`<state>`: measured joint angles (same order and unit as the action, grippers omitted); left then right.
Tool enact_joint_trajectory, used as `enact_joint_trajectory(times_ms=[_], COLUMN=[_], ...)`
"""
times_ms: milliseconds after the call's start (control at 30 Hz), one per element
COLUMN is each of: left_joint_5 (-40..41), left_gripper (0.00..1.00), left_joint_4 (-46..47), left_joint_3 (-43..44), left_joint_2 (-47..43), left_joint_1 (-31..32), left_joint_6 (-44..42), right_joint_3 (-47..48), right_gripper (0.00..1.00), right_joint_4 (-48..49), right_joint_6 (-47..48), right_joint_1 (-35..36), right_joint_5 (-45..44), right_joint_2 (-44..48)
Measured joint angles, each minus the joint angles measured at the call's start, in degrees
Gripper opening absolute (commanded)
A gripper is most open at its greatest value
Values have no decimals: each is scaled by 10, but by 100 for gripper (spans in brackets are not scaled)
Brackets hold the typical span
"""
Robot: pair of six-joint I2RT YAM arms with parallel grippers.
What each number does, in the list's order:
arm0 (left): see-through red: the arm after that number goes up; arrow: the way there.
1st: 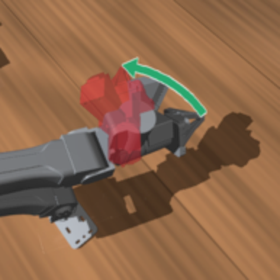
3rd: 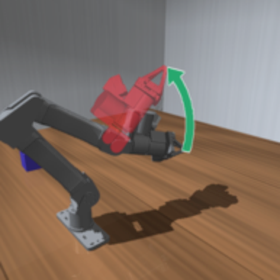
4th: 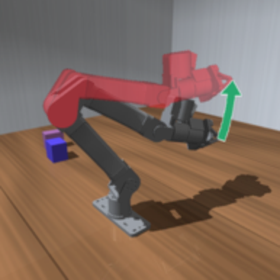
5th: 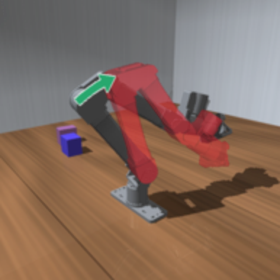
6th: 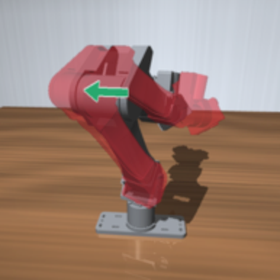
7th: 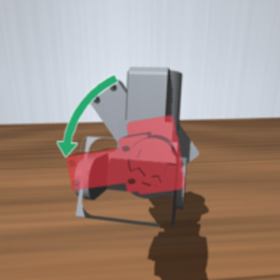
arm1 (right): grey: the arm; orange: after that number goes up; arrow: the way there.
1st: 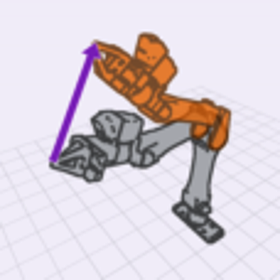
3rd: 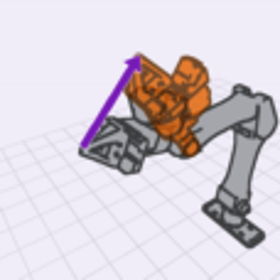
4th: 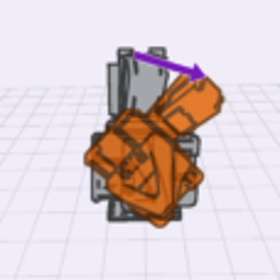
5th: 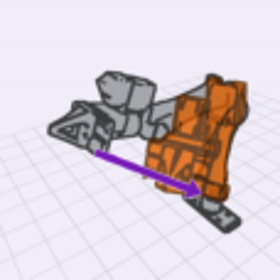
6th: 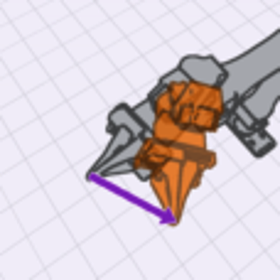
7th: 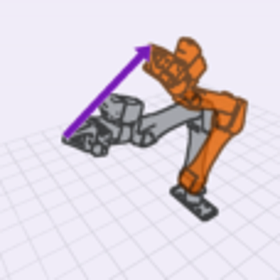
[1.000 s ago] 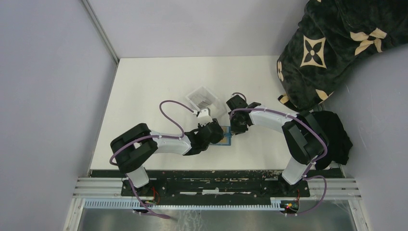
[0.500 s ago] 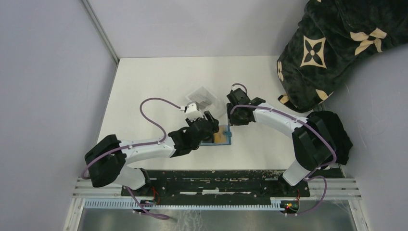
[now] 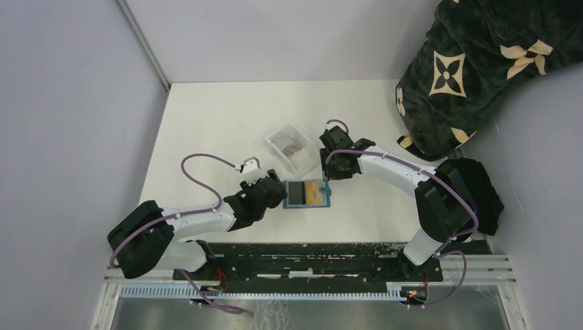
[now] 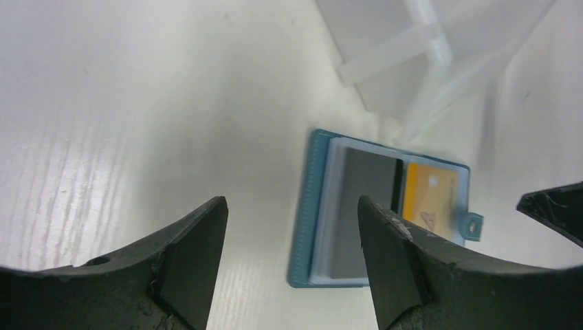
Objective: Put the credit cards into the card holder
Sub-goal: Close the card holder at the center of the board.
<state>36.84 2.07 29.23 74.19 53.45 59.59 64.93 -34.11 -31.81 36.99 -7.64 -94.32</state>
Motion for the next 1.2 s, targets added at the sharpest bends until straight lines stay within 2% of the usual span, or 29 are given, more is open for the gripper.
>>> enact_joint_trajectory(times_ms=[167,333,500,667,867,1200], left_joint_5=[-51,-135,-232,-312,-358,-372], left_gripper=[73,73,74,74,74,74], left_joint_4=[37,139,228,273,285,280], left_joint_3=[-32,-62,-52,-24,-24,-24], left_joint_2=[6,36,91,143,151,145], left_joint_1=[-37,-77,-112,-127,-128,-128], left_joint_6=[0,0,-1,-1,-1,-1], right_joint_3=[4,5,6,6,11,11], right_gripper=[50,50,50,51,51,51], right_joint_4=[-3,-4,-5,-5,-7,-3], right_joint_6=[2,5,8,14,20,21], right_joint_1=[0,-1,-6,-15,-19,-24], right_joint_5=[-2,-2,-2,0,5,25], right_joint_2=[-17,-34,-44,-55,-70,-86])
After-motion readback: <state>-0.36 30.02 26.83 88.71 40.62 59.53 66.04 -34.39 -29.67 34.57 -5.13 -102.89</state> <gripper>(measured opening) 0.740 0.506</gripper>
